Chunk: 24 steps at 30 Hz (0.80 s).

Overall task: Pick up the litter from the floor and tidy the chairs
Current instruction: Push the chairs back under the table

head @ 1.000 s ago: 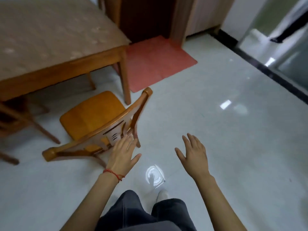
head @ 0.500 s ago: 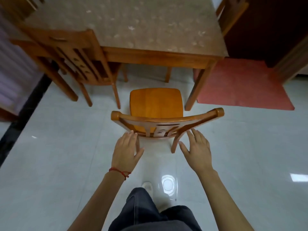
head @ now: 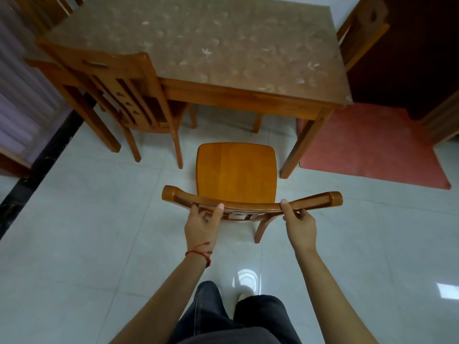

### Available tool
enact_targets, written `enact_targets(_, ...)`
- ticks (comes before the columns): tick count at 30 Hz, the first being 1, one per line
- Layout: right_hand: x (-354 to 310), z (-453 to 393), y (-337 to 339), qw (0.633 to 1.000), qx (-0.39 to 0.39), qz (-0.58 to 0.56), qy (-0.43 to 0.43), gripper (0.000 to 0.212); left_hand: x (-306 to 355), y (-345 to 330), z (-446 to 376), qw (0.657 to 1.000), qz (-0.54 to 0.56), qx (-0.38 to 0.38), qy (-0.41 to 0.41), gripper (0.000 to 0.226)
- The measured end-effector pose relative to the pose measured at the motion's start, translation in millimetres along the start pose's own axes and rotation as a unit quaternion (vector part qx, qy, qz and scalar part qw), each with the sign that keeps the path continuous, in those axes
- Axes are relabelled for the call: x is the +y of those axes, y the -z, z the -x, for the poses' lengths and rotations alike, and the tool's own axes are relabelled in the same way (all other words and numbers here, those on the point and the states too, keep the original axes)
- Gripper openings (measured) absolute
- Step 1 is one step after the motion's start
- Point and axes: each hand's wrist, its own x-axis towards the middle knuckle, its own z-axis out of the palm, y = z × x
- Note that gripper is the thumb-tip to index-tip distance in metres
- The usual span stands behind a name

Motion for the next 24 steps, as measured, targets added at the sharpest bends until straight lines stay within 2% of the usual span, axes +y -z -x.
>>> enact_targets(6, 6, -8, 3, 1.0, 0.008, -0.01, 0.019, 0.028, 4, -13, -4, 0.997, 0.022, 0.071, 0.023, 0.036)
enact_targets(14, -10, -40, -8, 0.999, -0.011, -0.02, 0.034, 0.031, 18, -25, -35, 0.996, 0.016, 0.084, 0.022, 0.029)
enact_targets(20, -38, -74, -35, 0.999, -0.01, -0.032, 0.038, 0.032, 37, -28, -86, 0.996, 0.027, 0.09, 0.005, 0.017)
enact_targets(24, -60, -106, -61, 0.999, -0.005, -0.035, 0.041, 0.032, 51, -32, -131, 0.994, 0.038, 0.098, -0.001, 0.017)
